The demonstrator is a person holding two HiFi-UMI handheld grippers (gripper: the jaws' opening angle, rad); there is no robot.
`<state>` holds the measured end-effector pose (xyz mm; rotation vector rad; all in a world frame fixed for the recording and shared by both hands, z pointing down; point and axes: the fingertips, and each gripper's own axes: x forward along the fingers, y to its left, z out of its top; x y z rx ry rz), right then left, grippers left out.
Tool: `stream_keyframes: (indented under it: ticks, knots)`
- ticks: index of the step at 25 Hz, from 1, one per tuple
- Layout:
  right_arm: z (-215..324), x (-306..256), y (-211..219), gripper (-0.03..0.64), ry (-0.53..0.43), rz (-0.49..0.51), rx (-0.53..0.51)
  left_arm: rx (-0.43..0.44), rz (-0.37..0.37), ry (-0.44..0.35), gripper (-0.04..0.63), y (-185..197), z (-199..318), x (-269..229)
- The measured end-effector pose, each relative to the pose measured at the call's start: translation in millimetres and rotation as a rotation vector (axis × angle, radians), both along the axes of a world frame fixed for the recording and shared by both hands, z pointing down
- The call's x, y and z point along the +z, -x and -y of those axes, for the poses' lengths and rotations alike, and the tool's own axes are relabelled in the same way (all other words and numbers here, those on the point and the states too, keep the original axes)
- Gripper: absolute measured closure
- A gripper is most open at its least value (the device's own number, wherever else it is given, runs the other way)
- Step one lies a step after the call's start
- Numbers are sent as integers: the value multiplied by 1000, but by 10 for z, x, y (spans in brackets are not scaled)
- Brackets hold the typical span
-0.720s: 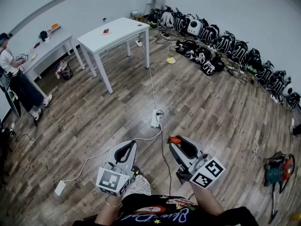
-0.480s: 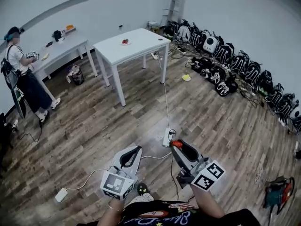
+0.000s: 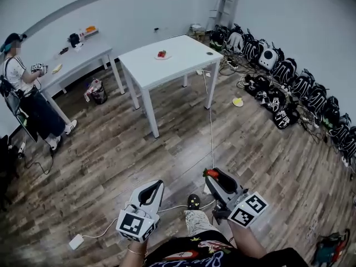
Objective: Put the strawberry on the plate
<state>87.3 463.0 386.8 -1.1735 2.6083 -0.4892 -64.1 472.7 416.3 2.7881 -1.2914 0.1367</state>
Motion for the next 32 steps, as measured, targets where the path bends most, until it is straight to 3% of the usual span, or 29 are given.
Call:
stream_keyframes:
  ticks: [8, 12, 16, 26, 32]
  knots:
    - [1928, -368, -393, 466, -86, 17, -87, -16, 37, -126, 595, -659, 2127, -451]
    - [2637, -310, -435, 466, -77, 17, -104, -6, 31, -116, 595, -804, 2810, -424]
    - [3437, -162, -340, 466, -52, -9, -113, -20, 29, -85, 595, -693, 3639, -254]
    - [6010, -288, 338, 466, -99, -41, -108, 19, -15, -134, 595, -185, 6229, -350]
    - [7105, -232, 694, 466, -100, -72, -119, 72, 8, -105, 595, -33, 7305, -243]
